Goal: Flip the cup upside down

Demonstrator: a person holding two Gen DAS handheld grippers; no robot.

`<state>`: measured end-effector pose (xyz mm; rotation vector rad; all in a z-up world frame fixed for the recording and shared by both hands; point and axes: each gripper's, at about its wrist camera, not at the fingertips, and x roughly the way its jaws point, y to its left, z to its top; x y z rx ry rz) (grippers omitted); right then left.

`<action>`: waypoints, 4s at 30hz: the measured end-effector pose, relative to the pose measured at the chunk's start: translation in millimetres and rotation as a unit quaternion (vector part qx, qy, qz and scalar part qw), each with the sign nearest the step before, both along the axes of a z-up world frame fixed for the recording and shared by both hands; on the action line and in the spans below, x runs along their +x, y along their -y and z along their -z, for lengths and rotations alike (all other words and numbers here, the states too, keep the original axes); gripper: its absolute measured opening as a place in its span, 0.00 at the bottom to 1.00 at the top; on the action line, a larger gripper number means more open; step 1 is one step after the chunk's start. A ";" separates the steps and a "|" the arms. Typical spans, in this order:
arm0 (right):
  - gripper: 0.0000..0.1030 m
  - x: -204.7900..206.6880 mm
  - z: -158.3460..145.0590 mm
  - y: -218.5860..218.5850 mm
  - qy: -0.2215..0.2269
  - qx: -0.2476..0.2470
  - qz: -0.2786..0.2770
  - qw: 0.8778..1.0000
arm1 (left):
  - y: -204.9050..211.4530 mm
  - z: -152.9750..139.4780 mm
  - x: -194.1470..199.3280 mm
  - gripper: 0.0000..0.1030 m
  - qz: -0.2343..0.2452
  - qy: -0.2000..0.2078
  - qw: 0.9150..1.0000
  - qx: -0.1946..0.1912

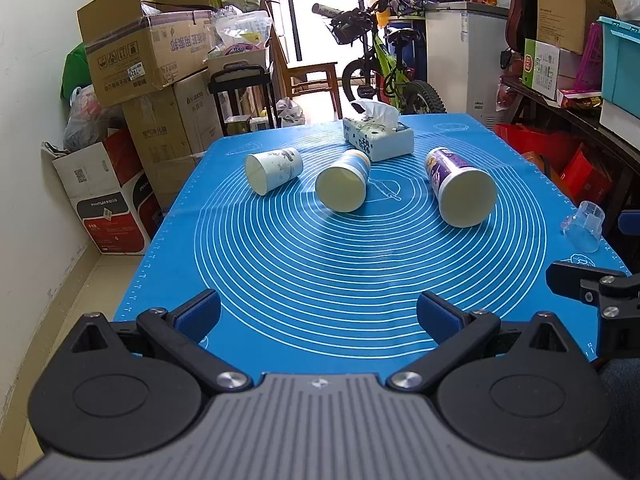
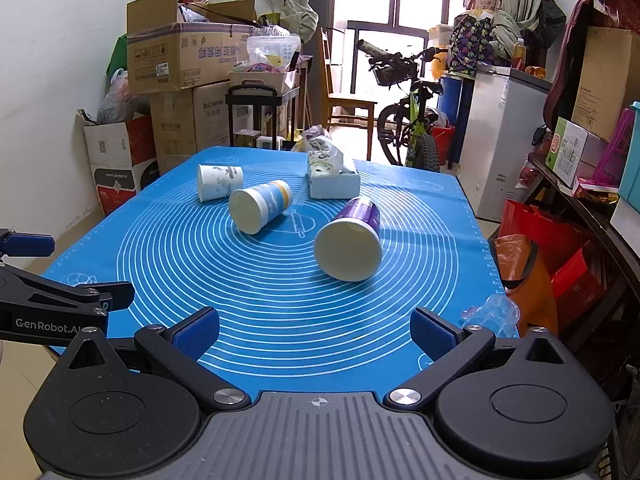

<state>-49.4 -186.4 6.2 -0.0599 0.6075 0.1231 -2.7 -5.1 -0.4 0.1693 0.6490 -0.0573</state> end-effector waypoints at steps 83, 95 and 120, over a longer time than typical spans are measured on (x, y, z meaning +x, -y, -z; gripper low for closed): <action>0.98 66.2 3.6 10.6 -0.008 0.010 -0.007 1.000 | 6.8 7.5 96.7 1.00 0.053 0.013 0.998 0.023; 0.98 127.1 19.9 34.2 -0.021 0.018 0.014 1.000 | 29.8 39.6 189.6 1.00 0.064 0.009 0.998 0.021; 0.98 135.3 41.4 48.5 -0.046 0.027 0.036 0.998 | 29.5 53.4 219.4 0.69 0.046 -0.093 0.995 -0.011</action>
